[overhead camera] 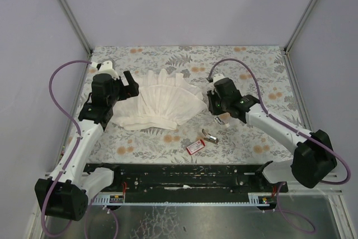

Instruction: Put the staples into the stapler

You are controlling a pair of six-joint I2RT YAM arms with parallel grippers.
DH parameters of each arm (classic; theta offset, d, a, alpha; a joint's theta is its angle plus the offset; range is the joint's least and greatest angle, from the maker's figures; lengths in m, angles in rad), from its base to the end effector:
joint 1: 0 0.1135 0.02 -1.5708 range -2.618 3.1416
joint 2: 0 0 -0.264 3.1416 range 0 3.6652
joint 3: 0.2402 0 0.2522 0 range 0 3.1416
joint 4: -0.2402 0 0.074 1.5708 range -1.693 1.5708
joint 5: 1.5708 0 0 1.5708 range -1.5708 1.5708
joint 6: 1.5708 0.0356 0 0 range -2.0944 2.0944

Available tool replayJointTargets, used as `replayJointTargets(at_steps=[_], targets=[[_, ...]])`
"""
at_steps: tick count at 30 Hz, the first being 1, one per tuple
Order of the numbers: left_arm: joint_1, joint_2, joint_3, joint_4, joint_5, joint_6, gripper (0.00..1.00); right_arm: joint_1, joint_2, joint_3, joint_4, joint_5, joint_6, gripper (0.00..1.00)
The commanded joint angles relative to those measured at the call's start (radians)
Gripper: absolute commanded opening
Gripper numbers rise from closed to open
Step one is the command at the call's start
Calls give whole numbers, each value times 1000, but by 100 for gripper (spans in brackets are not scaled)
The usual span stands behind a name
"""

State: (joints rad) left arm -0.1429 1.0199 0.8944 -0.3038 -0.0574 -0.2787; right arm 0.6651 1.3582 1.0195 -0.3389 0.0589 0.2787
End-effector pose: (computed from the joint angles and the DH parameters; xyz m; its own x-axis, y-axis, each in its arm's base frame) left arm 0.2299 -0.0310 0.3217 -0.4210 -0.2169 -0.8807 -0.0263 0.9735 -0.2272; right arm 0.2378 0.1839 0.2781 -0.6338 -0.1481 -0.7592 -0.4219 0.8888 0.1789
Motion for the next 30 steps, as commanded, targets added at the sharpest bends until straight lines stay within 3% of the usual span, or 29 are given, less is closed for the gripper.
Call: replayJointTargets(at_steps=[1, 8, 30], targets=[[-2, 4, -23, 106, 140, -3, 92, -111, 13, -84, 36, -33, -87, 22], [-73, 31, -9, 91, 140, 32, 90, -168, 62, -157, 122, -58, -148, 21], [-73, 48, -8, 89, 137, 29, 90, -169, 155, -210, 235, -59, -224, 20]])
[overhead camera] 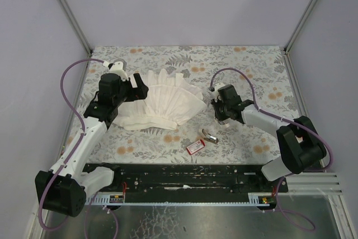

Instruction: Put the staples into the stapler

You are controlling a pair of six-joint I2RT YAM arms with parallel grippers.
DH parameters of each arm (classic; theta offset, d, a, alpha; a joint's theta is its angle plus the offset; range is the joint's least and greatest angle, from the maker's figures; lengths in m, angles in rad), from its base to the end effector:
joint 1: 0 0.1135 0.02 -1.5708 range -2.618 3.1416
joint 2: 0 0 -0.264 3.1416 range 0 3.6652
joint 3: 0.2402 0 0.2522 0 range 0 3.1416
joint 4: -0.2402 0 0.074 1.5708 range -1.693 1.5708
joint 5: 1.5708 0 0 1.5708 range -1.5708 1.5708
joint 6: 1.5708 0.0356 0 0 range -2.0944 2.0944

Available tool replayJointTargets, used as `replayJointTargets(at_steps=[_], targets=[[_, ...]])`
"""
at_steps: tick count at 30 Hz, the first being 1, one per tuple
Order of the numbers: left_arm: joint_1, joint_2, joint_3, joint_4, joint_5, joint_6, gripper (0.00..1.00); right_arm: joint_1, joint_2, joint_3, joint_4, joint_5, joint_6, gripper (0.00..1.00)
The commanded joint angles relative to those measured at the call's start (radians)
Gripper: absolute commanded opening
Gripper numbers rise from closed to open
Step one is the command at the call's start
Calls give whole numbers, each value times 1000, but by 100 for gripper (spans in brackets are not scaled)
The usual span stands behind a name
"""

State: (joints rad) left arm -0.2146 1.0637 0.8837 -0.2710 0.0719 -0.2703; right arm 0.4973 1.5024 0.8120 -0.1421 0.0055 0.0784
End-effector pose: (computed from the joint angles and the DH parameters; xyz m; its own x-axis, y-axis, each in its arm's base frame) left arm 0.2360 -0.0541 0.3117 -0.4840 -0.1671 -0.8590 0.1519 0.9507 -0.2705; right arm 0.2662 0.1443 0.1861 -0.6851 -0.2828 -0.6713 -0.4214 0.9056 0.0487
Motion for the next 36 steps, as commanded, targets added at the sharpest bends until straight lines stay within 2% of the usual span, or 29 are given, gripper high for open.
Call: replayJointTargets(at_steps=[1, 36], targets=[[-2, 4, 4, 56, 8, 20, 90, -1, 14, -3, 38, -6, -23, 20], [-1, 0, 3, 56, 11, 20, 90, -1, -27, 34, -3, -21, -34, 18]])
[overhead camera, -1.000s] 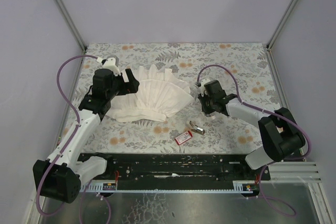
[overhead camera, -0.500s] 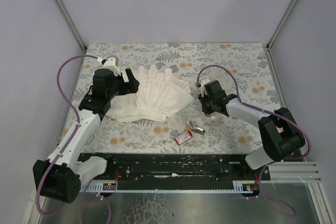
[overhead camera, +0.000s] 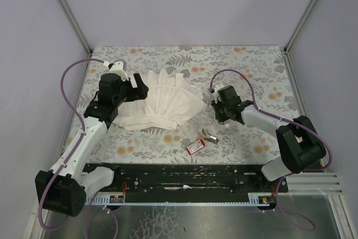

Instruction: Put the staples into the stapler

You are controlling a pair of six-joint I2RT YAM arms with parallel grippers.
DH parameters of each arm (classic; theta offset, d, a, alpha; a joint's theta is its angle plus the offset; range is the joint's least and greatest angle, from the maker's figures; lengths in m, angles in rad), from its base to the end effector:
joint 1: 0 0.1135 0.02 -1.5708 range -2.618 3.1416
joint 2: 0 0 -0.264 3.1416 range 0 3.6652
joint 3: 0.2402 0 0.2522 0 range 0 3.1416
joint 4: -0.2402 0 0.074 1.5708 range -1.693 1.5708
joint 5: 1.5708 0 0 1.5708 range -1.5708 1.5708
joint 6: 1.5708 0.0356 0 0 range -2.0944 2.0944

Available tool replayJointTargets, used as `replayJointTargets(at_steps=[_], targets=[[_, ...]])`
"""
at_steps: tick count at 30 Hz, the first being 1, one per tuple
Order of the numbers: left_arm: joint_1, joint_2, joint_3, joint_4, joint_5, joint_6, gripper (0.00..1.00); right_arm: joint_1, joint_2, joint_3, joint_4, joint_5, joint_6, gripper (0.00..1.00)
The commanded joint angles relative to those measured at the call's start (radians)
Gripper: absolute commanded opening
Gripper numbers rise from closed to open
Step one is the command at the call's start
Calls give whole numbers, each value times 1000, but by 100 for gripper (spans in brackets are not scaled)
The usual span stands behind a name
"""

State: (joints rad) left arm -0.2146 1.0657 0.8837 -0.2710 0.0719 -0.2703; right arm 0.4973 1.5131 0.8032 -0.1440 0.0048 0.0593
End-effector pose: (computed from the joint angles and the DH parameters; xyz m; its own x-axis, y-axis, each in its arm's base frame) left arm 0.2364 -0.0541 0.3113 -0.4857 -0.1667 -0.8581 0.1513 0.9508 -0.2704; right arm 0.2652 0.1438 0.1803 -0.6895 -0.3068 -0.6561 -0.4342 0.9001 0.0353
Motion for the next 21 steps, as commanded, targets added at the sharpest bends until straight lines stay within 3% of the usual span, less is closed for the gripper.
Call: replayJointTargets(at_steps=[1, 21], targets=[[-2, -2, 3, 56, 12, 20, 90, -1, -37, 43, -2, -20, -14, 18], [-1, -7, 2, 55, 15, 22, 90, -2, 15, 40, 1, 6, -29, 18]])
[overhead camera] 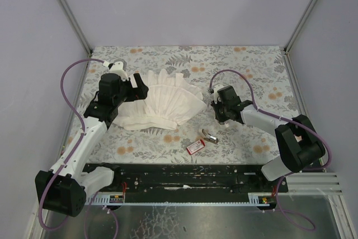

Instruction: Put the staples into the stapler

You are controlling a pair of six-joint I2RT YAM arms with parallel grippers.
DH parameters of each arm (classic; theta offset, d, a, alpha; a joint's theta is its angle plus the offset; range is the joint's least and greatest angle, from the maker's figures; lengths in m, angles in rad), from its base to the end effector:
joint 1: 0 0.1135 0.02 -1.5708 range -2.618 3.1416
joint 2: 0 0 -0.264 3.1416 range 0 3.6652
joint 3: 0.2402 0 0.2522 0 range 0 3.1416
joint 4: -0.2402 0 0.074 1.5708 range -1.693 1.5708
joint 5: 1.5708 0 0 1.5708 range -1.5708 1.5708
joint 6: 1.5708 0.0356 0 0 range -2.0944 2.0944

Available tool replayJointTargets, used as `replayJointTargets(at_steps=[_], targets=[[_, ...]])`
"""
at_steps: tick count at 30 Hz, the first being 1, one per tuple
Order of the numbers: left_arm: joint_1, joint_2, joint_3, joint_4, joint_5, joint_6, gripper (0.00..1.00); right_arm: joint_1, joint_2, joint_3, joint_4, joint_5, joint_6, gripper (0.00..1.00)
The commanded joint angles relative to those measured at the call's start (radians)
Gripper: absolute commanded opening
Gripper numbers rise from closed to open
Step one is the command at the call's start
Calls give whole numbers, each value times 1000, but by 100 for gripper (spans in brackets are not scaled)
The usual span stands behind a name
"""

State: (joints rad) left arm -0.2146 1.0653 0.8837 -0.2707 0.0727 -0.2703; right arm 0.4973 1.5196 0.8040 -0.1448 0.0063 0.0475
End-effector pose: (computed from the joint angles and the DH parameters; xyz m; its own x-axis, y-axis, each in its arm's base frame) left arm 0.2363 -0.0542 0.3114 -0.4853 -0.1668 -0.8583 0.1522 0.9505 -0.2708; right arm 0.2657 0.1440 0.1786 -0.6880 -0.3194 -0.6516 -0.4413 0.8970 0.0262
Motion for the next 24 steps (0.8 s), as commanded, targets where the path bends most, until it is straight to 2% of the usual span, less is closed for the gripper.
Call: replayJointTargets(at_steps=[1, 24], targets=[[-1, -6, 2, 54, 15, 22, 90, -2, 10, 38, 2, 6, -19, 18], [-1, -6, 3, 53, 17, 25, 90, -8, -38, 72, -41, 18, -22, 17]])
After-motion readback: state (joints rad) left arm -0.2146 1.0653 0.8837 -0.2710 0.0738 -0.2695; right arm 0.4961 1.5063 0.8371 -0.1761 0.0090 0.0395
